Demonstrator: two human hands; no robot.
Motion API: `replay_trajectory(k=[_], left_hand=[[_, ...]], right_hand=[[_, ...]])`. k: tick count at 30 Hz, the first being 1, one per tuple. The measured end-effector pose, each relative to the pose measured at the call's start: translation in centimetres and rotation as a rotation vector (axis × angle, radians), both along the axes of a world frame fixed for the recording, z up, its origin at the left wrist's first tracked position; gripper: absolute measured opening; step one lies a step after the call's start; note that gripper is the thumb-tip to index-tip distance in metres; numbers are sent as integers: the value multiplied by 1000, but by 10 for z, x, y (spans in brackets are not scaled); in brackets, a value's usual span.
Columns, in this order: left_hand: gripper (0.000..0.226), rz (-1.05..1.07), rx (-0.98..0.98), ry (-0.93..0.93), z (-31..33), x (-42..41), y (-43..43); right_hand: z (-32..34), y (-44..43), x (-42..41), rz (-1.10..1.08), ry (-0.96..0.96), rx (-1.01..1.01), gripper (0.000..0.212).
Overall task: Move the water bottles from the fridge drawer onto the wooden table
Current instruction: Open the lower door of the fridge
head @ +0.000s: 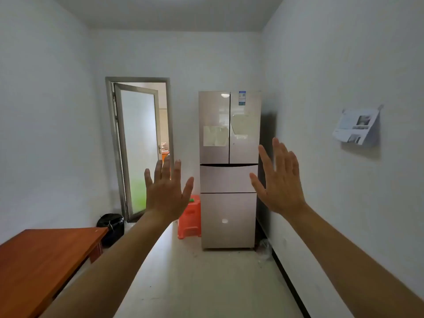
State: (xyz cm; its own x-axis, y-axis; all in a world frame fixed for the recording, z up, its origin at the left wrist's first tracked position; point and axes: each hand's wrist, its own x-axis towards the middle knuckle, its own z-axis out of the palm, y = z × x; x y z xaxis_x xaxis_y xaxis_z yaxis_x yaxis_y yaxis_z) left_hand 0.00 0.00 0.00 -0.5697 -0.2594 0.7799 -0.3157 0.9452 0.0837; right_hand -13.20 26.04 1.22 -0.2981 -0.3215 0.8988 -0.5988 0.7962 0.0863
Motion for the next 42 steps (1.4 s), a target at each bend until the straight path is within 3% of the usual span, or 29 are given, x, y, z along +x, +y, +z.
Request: replay_trajectory(k=[7,14,28,36,42], left_hand=[[78,0,38,-91,-31,-152,-24],[78,5,20,-68,-22,-302,-63],[75,13,61,-129,-73,-564,-238],[76,-75,195,-187,-72,-755,-313],[73,-119,275,-252,-111,-885,-334]], right_hand=[[-51,-37,-148,27,-78,40,77],[-46,-81,-315,31,-197,60,77],[-91,-250,-575,72,-335,161,77],[-94,-311,-733,21,-402,143,76],[-129,-330,-866,0,-473,163,76]])
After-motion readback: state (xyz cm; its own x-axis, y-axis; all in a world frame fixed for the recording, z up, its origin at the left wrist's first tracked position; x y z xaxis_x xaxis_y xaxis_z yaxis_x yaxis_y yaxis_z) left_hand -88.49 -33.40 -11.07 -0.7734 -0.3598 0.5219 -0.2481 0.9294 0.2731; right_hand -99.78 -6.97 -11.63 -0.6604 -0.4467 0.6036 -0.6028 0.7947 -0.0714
